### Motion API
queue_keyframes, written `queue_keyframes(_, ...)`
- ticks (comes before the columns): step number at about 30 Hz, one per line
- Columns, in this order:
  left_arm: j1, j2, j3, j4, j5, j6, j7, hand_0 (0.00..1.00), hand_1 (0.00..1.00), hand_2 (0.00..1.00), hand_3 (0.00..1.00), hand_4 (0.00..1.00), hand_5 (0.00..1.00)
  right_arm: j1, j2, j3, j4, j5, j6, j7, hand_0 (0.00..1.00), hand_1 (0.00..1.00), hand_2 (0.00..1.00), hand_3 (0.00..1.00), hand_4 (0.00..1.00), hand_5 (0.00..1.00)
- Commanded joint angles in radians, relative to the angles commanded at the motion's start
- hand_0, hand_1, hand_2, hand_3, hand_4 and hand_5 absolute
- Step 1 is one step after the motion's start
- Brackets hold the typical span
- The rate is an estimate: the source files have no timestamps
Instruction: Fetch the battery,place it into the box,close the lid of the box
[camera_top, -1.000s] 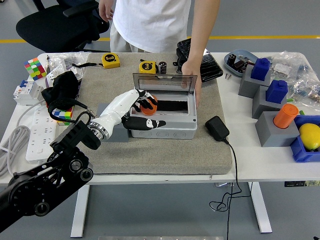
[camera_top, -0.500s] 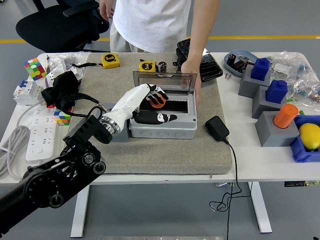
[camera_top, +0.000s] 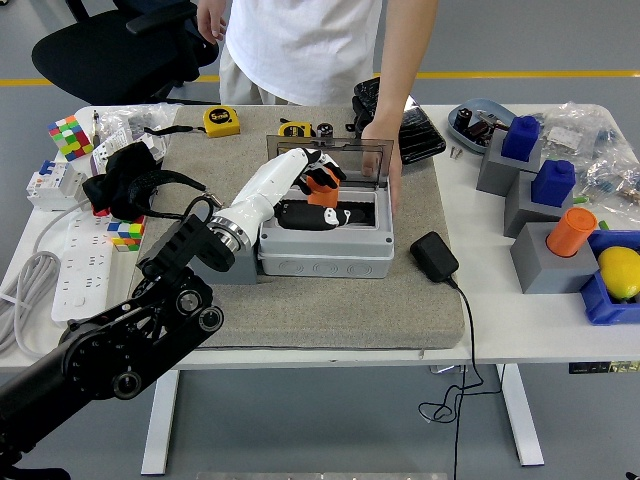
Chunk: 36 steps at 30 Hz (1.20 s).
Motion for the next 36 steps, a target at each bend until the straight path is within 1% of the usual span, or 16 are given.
queue_keyframes(6,0.003,0.008,-0.022,-0.028,0.002,0.003,-0.002,0.442,0.581,0.548,0.556,0.998,0.375,0.000,0.001,0.000,0.000,0.001,0.000,0.000,0.500,0.611,0.651,0.557,0.943,0.498)
queue_keyframes(14,0.006,0.009,-0.021,-0.030,-0.005,0.000,0.004,0.443,0.579,0.547,0.551,0.998,0.375,0.001,0.001,0.002,0.000,-0.001,-0.001,0.001,0.499,0.611,0.650,0.557,0.943,0.498)
queue_keyframes(21,0.010,0.014,-0.001,-0.015,-0.009,-0.014,0.017,0.439,0.576,0.543,0.549,0.998,0.376,0.000,0.002,0.001,0.000,0.000,-0.001,0.001,0.499,0.611,0.651,0.557,0.944,0.499)
queue_keyframes(24,0.012,0.025,0.014,-0.024,-0.018,-0.022,0.024,0.439,0.576,0.543,0.549,0.998,0.376,-0.001,0.002,0.002,0.000,-0.001,-0.001,0.001,0.499,0.611,0.651,0.557,0.944,0.499)
queue_keyframes(30,0.015,0.058,0.066,-0.073,-0.075,-0.033,0.034,0.420,0.559,0.524,0.550,0.998,0.376,0.000,0.002,0.005,0.000,-0.003,-0.001,0.001,0.499,0.611,0.651,0.557,0.944,0.499)
queue_keyframes(33,0.018,0.059,0.079,-0.076,-0.081,-0.030,0.030,0.411,0.548,0.512,0.546,0.998,0.376,0.000,0.002,0.006,0.000,-0.002,-0.001,0.001,0.500,0.611,0.651,0.557,0.944,0.498)
queue_keyframes(36,0.018,0.050,0.083,-0.059,-0.079,-0.025,0.026,0.411,0.548,0.512,0.546,0.998,0.376,0.000,0.002,0.003,-0.001,-0.001,-0.001,0.001,0.500,0.611,0.651,0.557,0.944,0.498)
